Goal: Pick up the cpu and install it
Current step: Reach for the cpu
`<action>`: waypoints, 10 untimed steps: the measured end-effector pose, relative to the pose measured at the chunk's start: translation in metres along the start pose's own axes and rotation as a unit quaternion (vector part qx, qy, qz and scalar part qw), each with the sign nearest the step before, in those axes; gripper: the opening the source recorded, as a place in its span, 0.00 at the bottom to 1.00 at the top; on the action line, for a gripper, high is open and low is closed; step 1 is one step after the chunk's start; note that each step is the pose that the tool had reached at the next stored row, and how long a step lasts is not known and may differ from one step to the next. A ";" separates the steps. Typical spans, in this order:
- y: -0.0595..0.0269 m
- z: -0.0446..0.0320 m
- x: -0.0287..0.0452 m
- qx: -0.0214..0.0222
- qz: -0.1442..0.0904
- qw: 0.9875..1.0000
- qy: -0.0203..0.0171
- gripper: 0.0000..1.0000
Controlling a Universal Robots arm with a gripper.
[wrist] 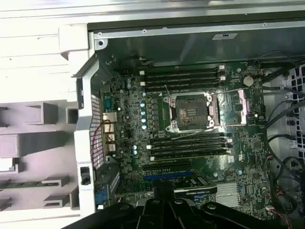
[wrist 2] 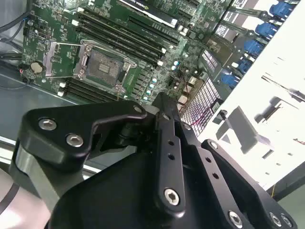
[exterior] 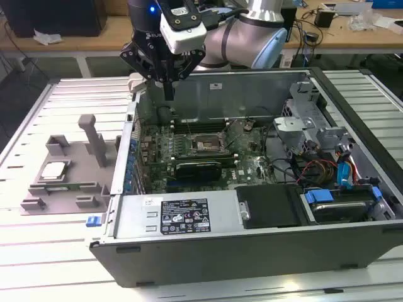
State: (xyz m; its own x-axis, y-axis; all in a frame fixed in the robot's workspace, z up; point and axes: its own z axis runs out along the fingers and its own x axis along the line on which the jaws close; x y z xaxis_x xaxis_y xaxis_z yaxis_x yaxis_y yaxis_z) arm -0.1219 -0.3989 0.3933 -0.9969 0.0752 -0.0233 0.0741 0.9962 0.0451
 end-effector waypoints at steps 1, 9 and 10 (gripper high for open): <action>0.0000 0.0000 0.0000 0.000 0.000 1.000 0.000 0.11; 0.0000 0.0000 0.0000 0.000 0.000 1.000 0.000 0.11; 0.0000 0.0000 0.0002 0.000 0.000 1.000 0.000 0.11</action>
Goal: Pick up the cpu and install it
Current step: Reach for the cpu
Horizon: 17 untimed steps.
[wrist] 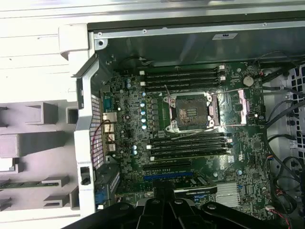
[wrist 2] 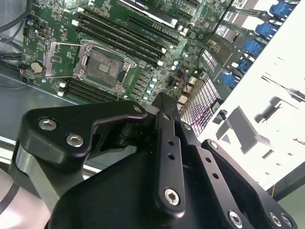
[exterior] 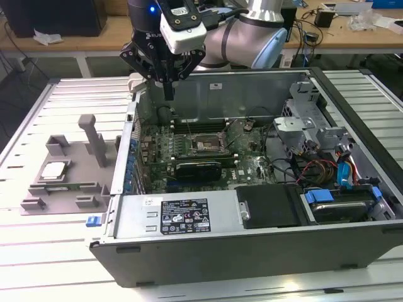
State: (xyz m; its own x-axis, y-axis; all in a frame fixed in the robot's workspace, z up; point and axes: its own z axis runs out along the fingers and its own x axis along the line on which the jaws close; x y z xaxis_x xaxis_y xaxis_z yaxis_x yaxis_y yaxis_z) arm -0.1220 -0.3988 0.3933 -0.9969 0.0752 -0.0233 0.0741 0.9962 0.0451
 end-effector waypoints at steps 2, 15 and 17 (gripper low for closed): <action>0.0000 -0.0001 0.0006 0.000 0.000 1.000 0.000 0.11; -0.0015 -0.0006 0.0207 0.000 0.000 1.000 0.000 0.11; -0.0020 -0.0007 0.0269 0.000 0.000 1.000 0.000 0.11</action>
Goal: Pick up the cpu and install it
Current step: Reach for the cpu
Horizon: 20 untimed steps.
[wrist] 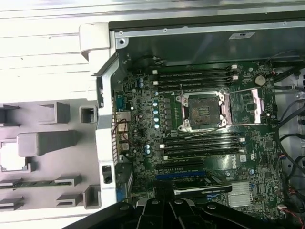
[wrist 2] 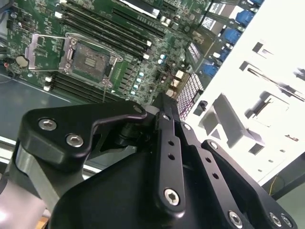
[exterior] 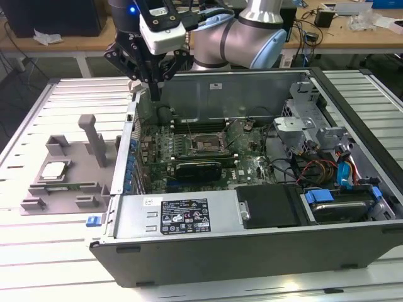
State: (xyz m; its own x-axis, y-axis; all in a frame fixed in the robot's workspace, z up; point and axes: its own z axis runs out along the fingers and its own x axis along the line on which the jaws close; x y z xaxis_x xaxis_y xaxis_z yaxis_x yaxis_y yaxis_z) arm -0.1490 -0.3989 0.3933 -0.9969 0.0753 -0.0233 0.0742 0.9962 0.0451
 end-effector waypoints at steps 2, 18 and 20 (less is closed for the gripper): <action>-0.0004 -0.0002 0.0053 0.000 0.000 1.000 0.000 0.11; -0.0022 -0.0008 0.0300 0.000 0.001 1.000 0.000 0.11; -0.0024 -0.0009 0.0329 0.000 0.001 1.000 0.000 0.11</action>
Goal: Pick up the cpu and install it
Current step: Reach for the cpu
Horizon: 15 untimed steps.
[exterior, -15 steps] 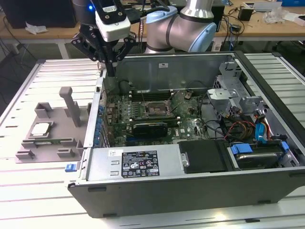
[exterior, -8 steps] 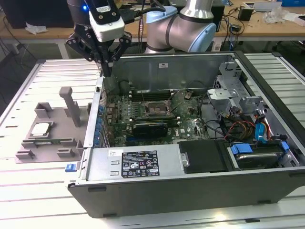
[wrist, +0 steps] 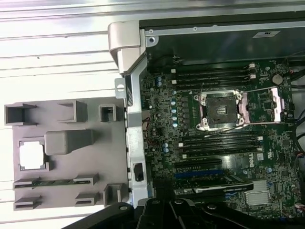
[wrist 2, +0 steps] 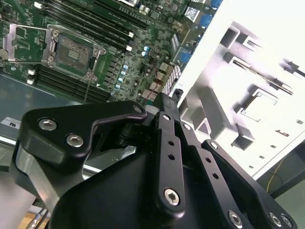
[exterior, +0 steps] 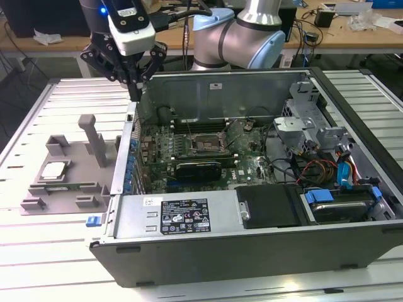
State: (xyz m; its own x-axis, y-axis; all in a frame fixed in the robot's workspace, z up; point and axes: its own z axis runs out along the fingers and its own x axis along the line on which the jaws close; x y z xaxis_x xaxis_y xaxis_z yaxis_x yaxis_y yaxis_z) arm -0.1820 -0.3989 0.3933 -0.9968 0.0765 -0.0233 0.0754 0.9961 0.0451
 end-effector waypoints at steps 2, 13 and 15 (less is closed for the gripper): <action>-0.0002 -0.0001 0.0032 0.000 0.000 1.000 0.000 0.11; -0.0017 -0.0006 0.0224 0.000 0.001 1.000 0.000 0.11; -0.0019 -0.0007 0.0251 0.000 0.001 1.000 0.000 0.11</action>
State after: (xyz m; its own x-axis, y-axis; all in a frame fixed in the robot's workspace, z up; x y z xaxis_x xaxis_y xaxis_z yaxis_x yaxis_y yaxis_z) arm -0.2072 -0.3989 0.3933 -0.9966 0.0785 -0.0233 0.0774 0.9960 0.0451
